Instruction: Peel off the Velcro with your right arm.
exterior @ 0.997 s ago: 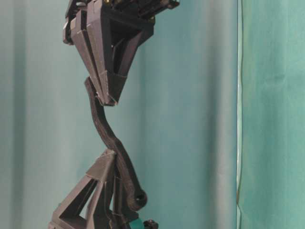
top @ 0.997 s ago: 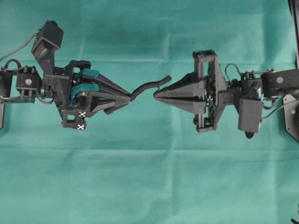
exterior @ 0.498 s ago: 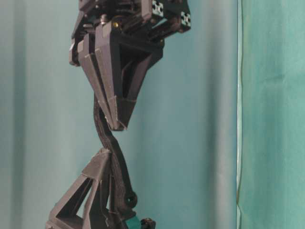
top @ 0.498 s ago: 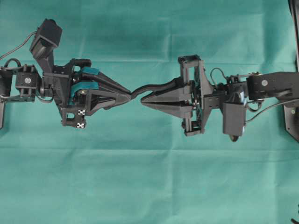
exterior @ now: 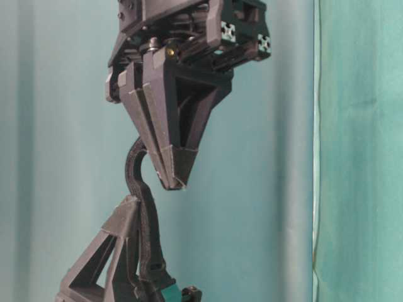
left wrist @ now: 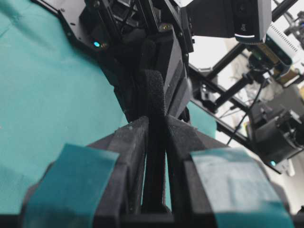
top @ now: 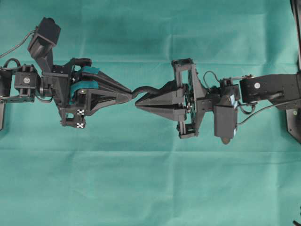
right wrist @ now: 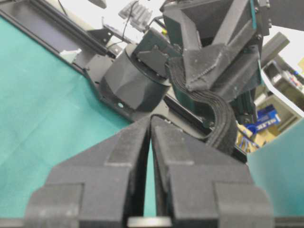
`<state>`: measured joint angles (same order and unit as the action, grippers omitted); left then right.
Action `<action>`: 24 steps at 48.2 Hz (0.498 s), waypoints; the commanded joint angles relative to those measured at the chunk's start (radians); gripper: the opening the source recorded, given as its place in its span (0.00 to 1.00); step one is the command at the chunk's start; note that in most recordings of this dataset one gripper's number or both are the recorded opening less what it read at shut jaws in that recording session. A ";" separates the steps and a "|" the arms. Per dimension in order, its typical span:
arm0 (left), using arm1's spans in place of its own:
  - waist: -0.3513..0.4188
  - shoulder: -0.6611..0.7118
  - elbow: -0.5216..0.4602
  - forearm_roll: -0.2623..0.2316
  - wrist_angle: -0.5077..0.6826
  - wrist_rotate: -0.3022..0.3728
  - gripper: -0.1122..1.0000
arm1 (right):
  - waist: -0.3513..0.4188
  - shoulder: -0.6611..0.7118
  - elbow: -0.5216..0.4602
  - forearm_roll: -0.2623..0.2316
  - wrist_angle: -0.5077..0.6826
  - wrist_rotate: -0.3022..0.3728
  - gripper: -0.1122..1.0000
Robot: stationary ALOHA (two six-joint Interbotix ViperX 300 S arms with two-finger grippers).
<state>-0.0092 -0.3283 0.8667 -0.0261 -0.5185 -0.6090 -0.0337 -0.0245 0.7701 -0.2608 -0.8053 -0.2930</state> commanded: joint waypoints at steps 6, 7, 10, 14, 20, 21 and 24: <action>0.015 -0.009 -0.014 -0.003 -0.028 0.002 0.19 | 0.025 -0.005 -0.029 -0.002 0.011 0.003 0.02; 0.017 -0.009 -0.012 -0.003 -0.031 0.002 0.19 | 0.025 -0.005 -0.031 -0.002 0.012 0.003 0.02; 0.017 -0.008 -0.012 -0.003 -0.035 0.002 0.19 | 0.029 -0.005 -0.032 -0.002 0.017 0.003 0.02; 0.018 -0.005 -0.012 -0.003 -0.044 0.002 0.19 | 0.034 -0.005 -0.038 0.000 0.017 0.005 0.02; 0.020 0.003 -0.014 -0.003 -0.054 0.002 0.19 | 0.038 0.005 -0.055 -0.002 0.017 0.003 0.02; 0.020 0.003 -0.014 -0.003 -0.054 0.002 0.19 | 0.038 0.006 -0.060 -0.002 0.017 0.003 0.02; 0.020 0.005 -0.014 -0.003 -0.055 0.002 0.19 | 0.040 0.017 -0.069 -0.002 0.017 0.003 0.02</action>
<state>-0.0015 -0.3206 0.8682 -0.0276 -0.5553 -0.6090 -0.0061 -0.0092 0.7409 -0.2608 -0.7854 -0.2915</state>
